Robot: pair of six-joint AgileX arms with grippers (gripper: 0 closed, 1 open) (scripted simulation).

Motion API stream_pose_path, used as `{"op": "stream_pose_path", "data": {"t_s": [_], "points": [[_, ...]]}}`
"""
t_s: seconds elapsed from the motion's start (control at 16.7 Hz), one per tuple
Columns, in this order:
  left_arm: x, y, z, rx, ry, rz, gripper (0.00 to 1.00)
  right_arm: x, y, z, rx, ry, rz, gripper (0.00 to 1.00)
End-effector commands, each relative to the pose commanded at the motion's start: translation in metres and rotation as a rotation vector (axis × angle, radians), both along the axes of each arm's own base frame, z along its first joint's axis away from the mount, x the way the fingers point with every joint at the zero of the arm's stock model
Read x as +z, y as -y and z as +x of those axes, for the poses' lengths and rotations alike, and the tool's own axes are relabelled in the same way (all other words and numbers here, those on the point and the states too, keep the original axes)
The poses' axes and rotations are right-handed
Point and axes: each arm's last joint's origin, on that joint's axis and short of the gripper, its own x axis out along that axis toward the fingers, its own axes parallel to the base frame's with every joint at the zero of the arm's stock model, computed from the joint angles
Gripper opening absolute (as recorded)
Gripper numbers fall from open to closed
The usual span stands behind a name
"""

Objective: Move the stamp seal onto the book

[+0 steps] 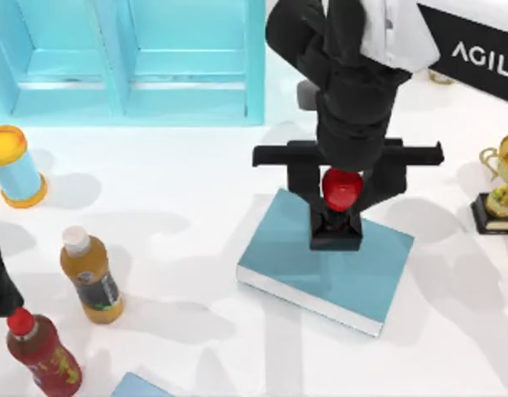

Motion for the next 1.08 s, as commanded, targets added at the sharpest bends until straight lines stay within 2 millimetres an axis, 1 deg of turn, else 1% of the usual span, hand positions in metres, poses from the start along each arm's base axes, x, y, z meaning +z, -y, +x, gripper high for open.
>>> {"op": "stream_pose_path", "data": {"t_s": [0.48,0.54,1.08], "points": [[0.0000,0.0000,0.0000,0.000,0.000,0.000,1.00,0.0000,0.0000,0.0000,0.000,0.000,0.000,0.98],[0.0000,0.0000,0.0000,0.000,0.000,0.000,1.00,0.0000,0.0000,0.0000,0.000,0.000,0.000,1.00],[0.0000,0.0000,0.0000,0.000,0.000,0.000,1.00,0.0008,0.0010,0.0009,-0.005,-0.001,0.000,1.00]]}}
